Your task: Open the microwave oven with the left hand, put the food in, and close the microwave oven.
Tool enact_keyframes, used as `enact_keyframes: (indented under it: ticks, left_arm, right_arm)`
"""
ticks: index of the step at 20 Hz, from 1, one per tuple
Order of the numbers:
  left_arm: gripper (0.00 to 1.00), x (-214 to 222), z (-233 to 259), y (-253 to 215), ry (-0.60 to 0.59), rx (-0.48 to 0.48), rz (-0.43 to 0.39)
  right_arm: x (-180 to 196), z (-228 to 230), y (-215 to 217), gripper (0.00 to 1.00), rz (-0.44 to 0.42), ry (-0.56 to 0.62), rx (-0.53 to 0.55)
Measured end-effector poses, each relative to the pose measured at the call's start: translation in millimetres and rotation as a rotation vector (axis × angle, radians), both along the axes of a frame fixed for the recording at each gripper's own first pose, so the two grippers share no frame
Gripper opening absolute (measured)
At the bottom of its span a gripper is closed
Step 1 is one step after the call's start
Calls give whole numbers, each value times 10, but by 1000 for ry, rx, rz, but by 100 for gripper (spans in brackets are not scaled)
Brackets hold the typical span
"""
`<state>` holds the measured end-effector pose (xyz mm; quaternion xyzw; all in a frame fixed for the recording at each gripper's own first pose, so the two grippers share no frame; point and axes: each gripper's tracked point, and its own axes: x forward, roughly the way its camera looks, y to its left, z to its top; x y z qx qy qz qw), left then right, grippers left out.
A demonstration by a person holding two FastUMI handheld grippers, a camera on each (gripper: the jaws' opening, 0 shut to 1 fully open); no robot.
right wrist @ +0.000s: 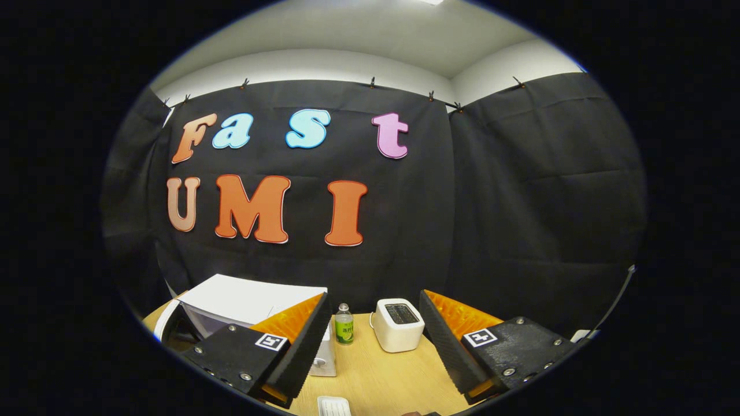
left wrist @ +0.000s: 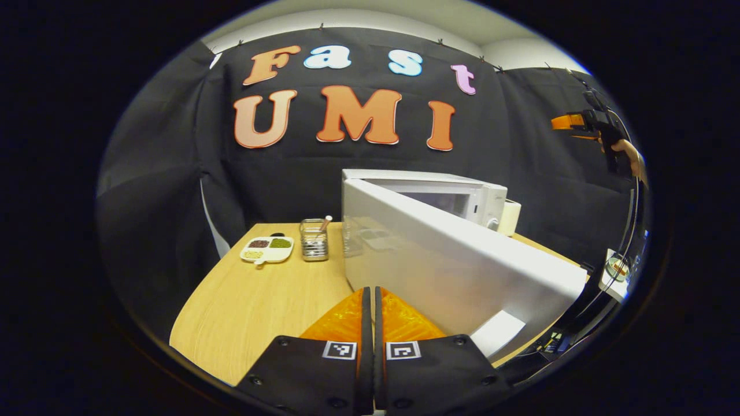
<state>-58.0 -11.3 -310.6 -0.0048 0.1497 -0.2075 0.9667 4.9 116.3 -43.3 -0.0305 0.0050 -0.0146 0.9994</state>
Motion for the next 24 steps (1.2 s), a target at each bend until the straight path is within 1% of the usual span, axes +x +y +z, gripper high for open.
enact_keyframes:
  ticks: [3,5,7,9,10,11,12,17,21,24]
  left_arm:
    - [5,6,33,-425,-7,2,-73]
    - [5,61,49,-633,-12,12,-85]
    - [5,121,40,-816,5,-20,-90]
    - [5,251,89,-980,7,-35,-80]
    - [5,326,106,-1065,0,-29,-75]
    - [5,389,93,-1162,-3,-24,-73]
    - [5,445,97,-1249,-4,-24,-70]
    - [5,830,101,-1575,-21,-6,-23]
    - [5,1160,112,-1846,-28,-17,22]
    - [5,1385,124,-2021,-38,10,39]
  right_arm:
    - [-51,52,-294,95,-23,-7,-2]
    - [-73,99,-478,95,-38,-12,3]
    - [-78,104,-655,95,-54,-11,-1]
    - [-88,122,-844,95,-72,-13,-16]
    - [-86,131,-952,100,-84,-14,-26]
    - [-80,141,-1048,100,-93,-15,-33]
    - [-44,157,-1126,95,-100,-13,-36]
    - [62,131,-1563,95,-133,-1,-41]
    - [133,71,-1897,95,-168,11,-48]
    - [185,-35,-2084,95,-183,36,-43]
